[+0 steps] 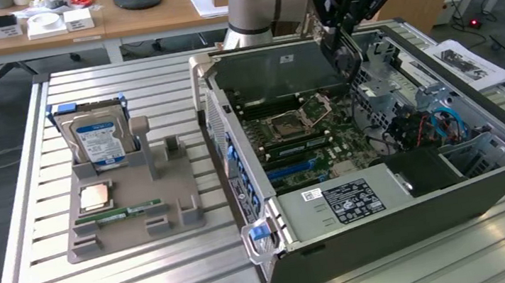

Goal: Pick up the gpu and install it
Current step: 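Pick up the gpu and move the gpu toward the slot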

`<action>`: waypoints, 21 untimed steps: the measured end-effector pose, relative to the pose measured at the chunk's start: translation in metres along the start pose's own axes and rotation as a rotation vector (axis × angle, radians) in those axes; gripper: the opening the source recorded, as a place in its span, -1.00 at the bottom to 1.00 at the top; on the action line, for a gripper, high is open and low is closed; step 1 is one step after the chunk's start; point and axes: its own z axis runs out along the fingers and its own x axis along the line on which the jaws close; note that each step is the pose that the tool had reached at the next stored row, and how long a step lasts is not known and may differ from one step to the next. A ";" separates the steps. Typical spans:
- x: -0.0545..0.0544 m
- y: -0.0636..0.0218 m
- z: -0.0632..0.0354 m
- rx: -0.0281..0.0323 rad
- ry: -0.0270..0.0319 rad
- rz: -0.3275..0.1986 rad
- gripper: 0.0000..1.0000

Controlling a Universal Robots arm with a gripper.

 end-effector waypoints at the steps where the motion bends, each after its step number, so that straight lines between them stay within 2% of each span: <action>1: -0.004 0.0001 0.0001 -0.0003 0.0000 0.000 -0.47; 15: -0.054 0.0024 0.0014 -0.0019 0.0000 0.000 -0.47; 18: -0.061 0.0027 0.0016 -0.0018 0.0001 0.000 -0.47; 21: -0.063 0.0028 0.0016 -0.0017 0.0002 0.000 -0.47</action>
